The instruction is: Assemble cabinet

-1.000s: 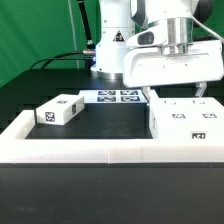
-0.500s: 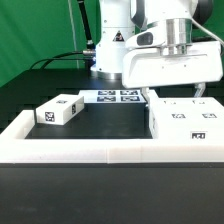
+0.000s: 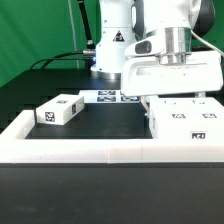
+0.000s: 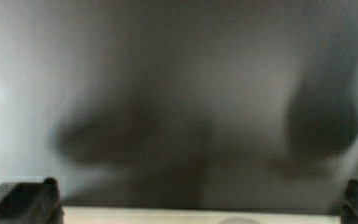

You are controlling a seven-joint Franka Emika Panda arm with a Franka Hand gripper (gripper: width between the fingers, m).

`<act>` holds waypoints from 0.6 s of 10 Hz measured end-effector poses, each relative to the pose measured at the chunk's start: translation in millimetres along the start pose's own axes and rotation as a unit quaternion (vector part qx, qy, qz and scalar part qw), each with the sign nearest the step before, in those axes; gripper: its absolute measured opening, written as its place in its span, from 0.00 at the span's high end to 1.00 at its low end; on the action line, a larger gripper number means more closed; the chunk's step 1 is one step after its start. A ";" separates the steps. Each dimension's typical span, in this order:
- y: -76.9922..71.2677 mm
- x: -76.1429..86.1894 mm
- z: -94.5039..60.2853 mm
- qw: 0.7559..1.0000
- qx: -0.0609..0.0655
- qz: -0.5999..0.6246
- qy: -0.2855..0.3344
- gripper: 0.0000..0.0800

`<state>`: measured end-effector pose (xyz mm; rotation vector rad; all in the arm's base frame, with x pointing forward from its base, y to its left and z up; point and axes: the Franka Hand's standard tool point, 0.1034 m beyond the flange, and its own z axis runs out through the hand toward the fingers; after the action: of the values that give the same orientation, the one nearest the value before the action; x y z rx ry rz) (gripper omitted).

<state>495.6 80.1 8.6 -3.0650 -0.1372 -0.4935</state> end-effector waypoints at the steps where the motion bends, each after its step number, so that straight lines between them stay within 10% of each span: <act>1: -1.1 3.4 1.8 1.000 0.001 -0.001 0.002 0.00; 6: 7.1 2.8 5.8 1.000 -0.003 -0.014 0.006 0.17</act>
Offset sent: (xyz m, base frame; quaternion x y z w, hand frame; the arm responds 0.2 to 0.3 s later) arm 0.0029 0.0014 -0.0184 0.0303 0.0203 -0.0066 0.9993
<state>500.7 73.5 3.9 -3.0681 -0.1789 -0.5159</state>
